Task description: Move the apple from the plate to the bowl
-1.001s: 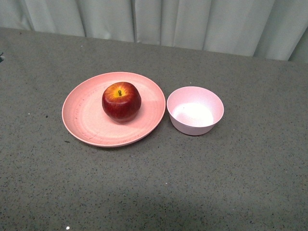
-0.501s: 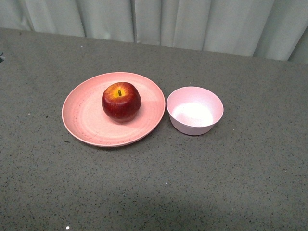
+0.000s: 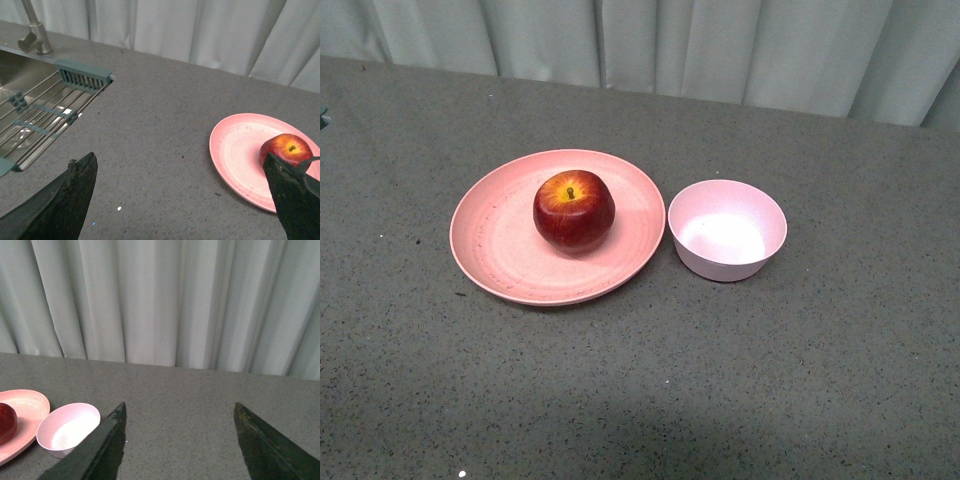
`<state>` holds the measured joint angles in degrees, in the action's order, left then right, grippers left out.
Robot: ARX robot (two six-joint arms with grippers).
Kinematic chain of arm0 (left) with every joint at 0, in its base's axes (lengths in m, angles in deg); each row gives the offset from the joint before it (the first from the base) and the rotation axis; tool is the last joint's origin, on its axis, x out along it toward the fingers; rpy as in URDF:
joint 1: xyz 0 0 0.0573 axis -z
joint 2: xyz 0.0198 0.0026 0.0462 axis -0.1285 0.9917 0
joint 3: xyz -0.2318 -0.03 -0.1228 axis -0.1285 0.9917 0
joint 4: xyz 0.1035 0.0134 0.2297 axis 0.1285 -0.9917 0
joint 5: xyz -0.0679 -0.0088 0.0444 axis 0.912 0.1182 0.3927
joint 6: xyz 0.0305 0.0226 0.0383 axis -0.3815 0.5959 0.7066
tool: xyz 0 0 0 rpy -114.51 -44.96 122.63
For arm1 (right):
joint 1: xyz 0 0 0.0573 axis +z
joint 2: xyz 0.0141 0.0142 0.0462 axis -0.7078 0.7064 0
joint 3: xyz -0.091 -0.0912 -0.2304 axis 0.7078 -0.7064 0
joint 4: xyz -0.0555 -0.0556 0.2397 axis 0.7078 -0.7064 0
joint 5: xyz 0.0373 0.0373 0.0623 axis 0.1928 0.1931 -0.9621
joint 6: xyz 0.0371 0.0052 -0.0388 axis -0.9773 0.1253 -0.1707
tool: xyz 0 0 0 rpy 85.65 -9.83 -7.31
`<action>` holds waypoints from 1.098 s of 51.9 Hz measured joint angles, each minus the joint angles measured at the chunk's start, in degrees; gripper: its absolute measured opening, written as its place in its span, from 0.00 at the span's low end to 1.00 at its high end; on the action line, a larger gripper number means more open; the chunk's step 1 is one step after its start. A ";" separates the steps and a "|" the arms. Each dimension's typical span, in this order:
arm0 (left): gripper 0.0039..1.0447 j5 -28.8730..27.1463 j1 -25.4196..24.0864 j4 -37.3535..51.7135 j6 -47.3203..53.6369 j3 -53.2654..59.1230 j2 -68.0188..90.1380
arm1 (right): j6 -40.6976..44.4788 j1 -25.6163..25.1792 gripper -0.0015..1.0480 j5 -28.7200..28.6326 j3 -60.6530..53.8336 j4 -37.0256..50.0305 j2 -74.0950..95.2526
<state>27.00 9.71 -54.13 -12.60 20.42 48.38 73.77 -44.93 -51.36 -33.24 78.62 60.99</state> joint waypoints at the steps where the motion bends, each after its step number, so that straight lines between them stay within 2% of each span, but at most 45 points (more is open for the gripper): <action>1: 0.94 0.68 -0.26 2.14 -0.28 -0.39 2.43 | 0.00 0.00 0.64 0.00 0.00 0.00 0.00; 7: 0.94 4.52 -0.87 15.10 -1.90 -5.27 20.63 | 0.00 0.00 0.87 0.02 0.00 0.02 0.00; 10: 0.94 5.95 -0.72 18.32 -2.51 -7.78 27.23 | -0.07 0.00 0.93 0.02 0.00 0.00 0.00; 18: 0.94 8.59 0.50 22.49 -3.26 -14.75 42.69 | -0.04 0.00 0.91 0.02 0.00 0.00 0.00; 30: 0.94 12.22 5.68 20.94 -3.80 -30.29 65.64 | -0.04 0.00 0.91 0.02 0.00 0.02 0.00; 57: 0.94 13.16 14.56 14.40 -2.93 -49.13 89.26 | -0.04 0.00 0.91 0.00 0.00 0.00 0.00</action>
<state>40.15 24.27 -39.73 -15.53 -28.72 137.64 73.73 -44.93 -51.36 -33.24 78.62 60.99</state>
